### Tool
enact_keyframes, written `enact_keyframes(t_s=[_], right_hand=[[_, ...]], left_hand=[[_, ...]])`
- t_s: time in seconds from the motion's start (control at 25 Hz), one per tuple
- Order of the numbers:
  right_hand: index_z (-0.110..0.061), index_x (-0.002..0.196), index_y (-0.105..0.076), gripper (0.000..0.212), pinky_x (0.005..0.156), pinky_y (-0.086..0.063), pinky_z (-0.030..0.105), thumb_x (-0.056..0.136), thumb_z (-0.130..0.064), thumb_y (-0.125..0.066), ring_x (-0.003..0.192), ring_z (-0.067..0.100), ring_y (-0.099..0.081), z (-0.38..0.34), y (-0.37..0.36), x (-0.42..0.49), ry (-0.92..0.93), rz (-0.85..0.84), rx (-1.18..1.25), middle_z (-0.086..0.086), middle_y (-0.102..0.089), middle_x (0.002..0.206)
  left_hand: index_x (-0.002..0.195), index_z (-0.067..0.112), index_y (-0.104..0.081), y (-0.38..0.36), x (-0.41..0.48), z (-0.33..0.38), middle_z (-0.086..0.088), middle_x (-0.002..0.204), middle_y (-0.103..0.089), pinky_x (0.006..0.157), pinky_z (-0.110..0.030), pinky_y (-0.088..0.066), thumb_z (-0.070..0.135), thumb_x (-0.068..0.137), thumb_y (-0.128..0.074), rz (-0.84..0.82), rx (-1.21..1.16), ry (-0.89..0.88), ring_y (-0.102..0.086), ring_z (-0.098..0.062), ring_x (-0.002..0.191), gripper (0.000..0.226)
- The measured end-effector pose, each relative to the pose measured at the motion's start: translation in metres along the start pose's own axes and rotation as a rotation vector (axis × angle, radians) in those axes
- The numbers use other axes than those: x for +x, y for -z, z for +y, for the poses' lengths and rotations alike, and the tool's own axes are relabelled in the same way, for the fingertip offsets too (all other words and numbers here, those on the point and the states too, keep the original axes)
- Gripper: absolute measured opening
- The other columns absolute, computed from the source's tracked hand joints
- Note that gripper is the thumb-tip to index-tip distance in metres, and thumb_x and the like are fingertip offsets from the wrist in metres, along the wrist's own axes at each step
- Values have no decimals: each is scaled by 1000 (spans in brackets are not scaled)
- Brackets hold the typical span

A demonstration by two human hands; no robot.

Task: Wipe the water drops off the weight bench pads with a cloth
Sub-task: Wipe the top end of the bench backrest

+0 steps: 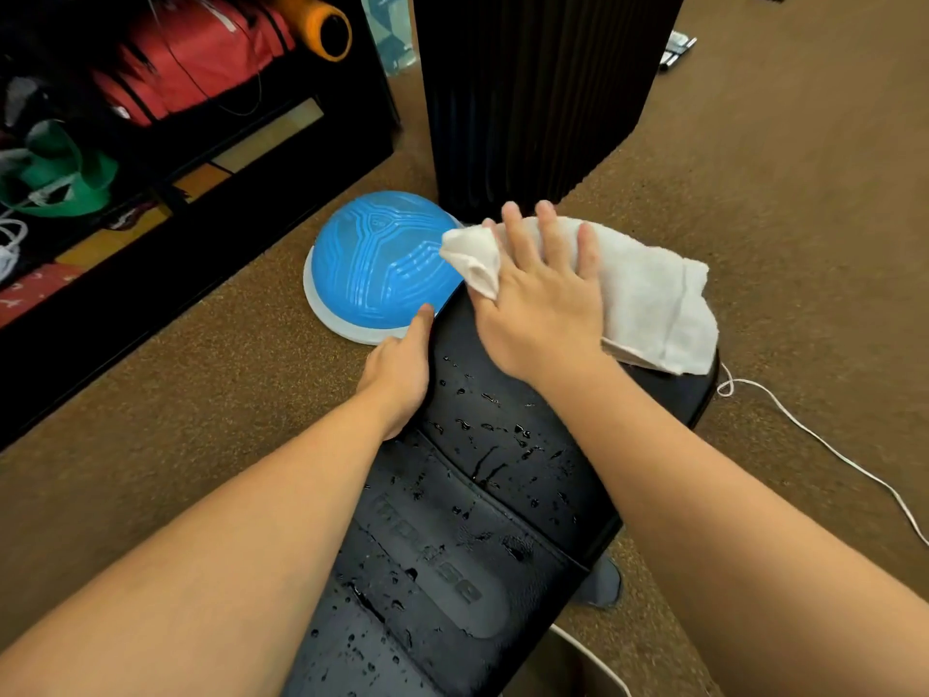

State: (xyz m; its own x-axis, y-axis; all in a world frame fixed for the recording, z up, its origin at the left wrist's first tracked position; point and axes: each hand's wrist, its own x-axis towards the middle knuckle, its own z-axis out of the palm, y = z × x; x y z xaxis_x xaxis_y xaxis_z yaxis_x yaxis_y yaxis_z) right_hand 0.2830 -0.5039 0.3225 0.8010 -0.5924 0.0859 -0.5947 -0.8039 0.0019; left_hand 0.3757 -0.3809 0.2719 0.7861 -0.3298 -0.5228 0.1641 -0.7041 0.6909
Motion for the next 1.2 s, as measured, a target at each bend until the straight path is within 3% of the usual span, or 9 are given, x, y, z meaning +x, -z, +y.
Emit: enact_keyframes(t_s=[0.24, 0.4, 0.48, 0.56, 0.72, 0.88, 1.0, 1.12, 1.2], right_hand=[[-28, 161, -26, 66, 126, -2, 50, 98, -46, -21, 158, 19, -7, 38, 10, -61, 531, -168, 28, -6, -18, 170], [-37, 162, -17, 62, 126, -5, 41, 102, -54, -17, 157, 9, -3, 90, 45, -34, 339, -252, 83, -16, -10, 170], [-36, 157, -31, 54, 117, -24, 40, 106, -53, -24, 149, 13, -28, 86, 60, 0, 170, -335, 233, -15, -35, 159], [-30, 137, -51, 41, 101, -34, 41, 107, -50, -32, 128, 26, -50, 74, 68, 35, -16, -444, 435, -2, -54, 131], [-19, 138, -56, 59, 111, -38, 47, 98, -58, -37, 119, 27, -58, 72, 54, 67, -168, -562, 719, 3, -61, 132], [-25, 149, -50, 73, 118, -30, 50, 93, -69, -30, 138, 28, -46, 113, 38, 35, -245, -427, 733, 1, -52, 149], [-36, 138, -60, 78, 115, -38, 49, 82, -87, -40, 129, 19, -56, 147, 24, -23, -369, -306, 962, -8, -63, 138], [-21, 128, -64, 47, 98, -50, 24, 103, -56, -45, 114, 2, -65, 130, 4, -89, -525, 98, 1417, -10, -71, 119], [-10, 143, -51, 47, 100, -48, 18, 107, -38, -42, 124, 2, -60, 95, -7, -128, -602, 298, 1667, -4, -65, 134]], left_hand=[[141, 20, -62, 1, 3, -2, -8, 142, -60, 110, -45, -42, 83, 87, -34, -22, -31, -12, -57, -34, 128, 88], [150, 20, -55, -1, 2, 0, -8, 152, -53, 105, -44, -38, 85, 88, -30, -13, -35, 37, -51, -33, 134, 93], [151, 23, -54, -1, 0, 1, -5, 152, -54, 106, -42, -37, 84, 88, -31, -15, -51, 24, -51, -31, 134, 90], [151, 23, -54, -1, 2, -1, -4, 152, -53, 105, -40, -36, 82, 91, -33, -4, -64, 18, -50, -30, 135, 87], [149, 23, -57, -2, 3, -2, -3, 151, -55, 118, -47, -37, 86, 81, -34, -5, -95, 10, -51, -29, 135, 96], [149, 24, -56, -3, 3, -1, -4, 150, -56, 118, -50, -37, 90, 71, -32, -3, -93, 21, -52, -30, 135, 106], [150, 26, -55, -2, 4, 0, -3, 149, -56, 118, -50, -38, 93, 61, -31, -12, -101, 25, -53, -29, 134, 115], [153, 25, -52, -3, 4, -1, -4, 152, -54, 120, -48, -36, 92, 67, -33, -9, -113, 34, -51, -29, 137, 111], [155, 23, -48, -4, 5, -2, -5, 154, -51, 120, -47, -34, 88, 77, -34, 1, -112, 35, -48, -29, 139, 103]])
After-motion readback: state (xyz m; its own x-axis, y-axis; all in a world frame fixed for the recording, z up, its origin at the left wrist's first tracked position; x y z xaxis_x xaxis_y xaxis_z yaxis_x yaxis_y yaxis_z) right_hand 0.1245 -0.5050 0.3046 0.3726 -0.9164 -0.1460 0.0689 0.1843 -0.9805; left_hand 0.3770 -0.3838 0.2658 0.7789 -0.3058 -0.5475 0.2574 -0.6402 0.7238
